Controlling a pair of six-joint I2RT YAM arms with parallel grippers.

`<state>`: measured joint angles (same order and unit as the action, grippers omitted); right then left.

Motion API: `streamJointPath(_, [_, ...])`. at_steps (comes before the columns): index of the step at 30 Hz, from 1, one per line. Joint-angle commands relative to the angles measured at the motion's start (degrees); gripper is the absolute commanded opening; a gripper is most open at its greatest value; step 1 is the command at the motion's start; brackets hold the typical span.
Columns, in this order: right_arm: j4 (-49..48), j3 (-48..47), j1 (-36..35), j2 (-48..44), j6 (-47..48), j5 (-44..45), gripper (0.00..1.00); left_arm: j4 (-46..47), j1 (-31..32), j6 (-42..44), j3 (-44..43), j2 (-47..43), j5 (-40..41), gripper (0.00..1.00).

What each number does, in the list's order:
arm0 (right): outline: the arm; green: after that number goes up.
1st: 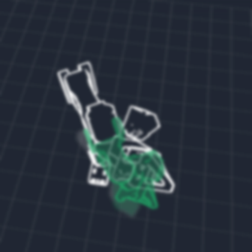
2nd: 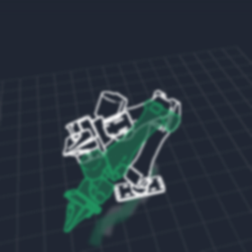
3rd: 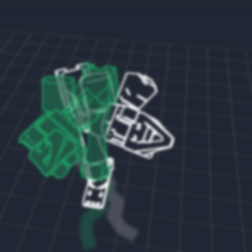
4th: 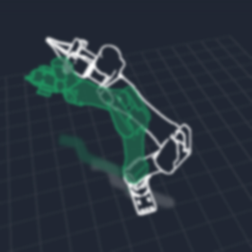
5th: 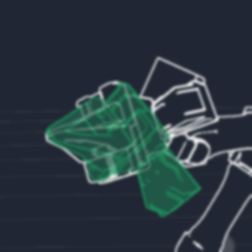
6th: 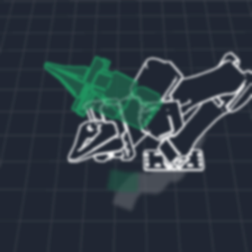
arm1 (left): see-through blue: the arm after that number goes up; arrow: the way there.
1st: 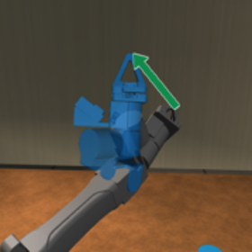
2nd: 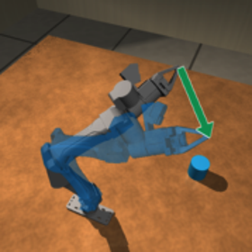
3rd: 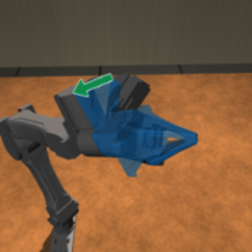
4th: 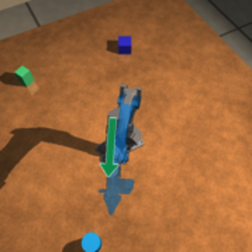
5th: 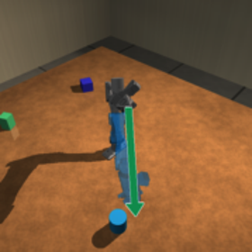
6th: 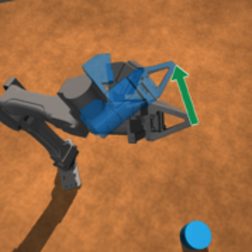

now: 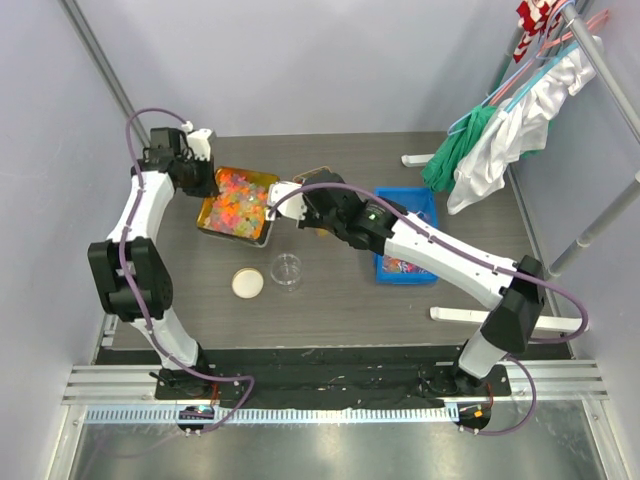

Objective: Pack the candies
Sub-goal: Pick up the storage box at the center of the board, then scoop the fake candies from the storage box.

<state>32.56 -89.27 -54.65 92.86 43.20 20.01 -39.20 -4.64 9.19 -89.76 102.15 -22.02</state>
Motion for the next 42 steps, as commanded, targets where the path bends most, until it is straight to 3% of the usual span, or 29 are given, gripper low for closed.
streamJointPath(1, [3.9,-8.7,-0.3,2.2,3.7,3.5,0.01,3.3,0.0,-6.0,4.1,-4.9,-9.9,0.00])
streamJointPath(5, [4.4,-14.6,-0.2,2.8,3.3,2.9,0.01,1.3,0.2,-8.7,3.5,-2.7,-16.6,0.00])
streamJointPath(9, [5.2,-18.7,0.3,3.1,0.5,2.2,0.01,0.2,0.1,-8.9,2.5,-0.1,-15.4,0.00])
streamJointPath(13, [5.1,-17.7,0.2,2.0,-0.9,4.1,0.01,-9.5,0.2,-8.6,-2.3,3.8,-13.5,0.00])
streamJointPath(17, [5.3,-16.8,0.2,0.3,-1.5,3.9,0.01,-15.5,-0.1,-6.2,-4.9,6.4,-20.0,0.00])
streamJointPath(27, [7.8,-17.9,0.2,1.2,-4.6,-0.5,0.01,-19.9,-0.3,-4.5,-7.8,10.3,-32.2,0.00])
streamJointPath(36, [9.8,-21.0,0.3,3.3,-5.3,-2.8,0.01,-25.5,-0.3,-1.7,-11.5,14.1,-34.1,0.00])
streamJointPath(39, [10.5,-23.4,0.2,4.0,-5.8,-3.0,0.01,-24.5,-0.4,-1.5,-11.1,14.0,-31.0,0.00])
streamJointPath(42, [10.9,-24.0,0.2,4.3,-5.8,-2.8,0.01,-17.2,-0.3,-3.3,-8.0,10.3,-22.0,0.00])
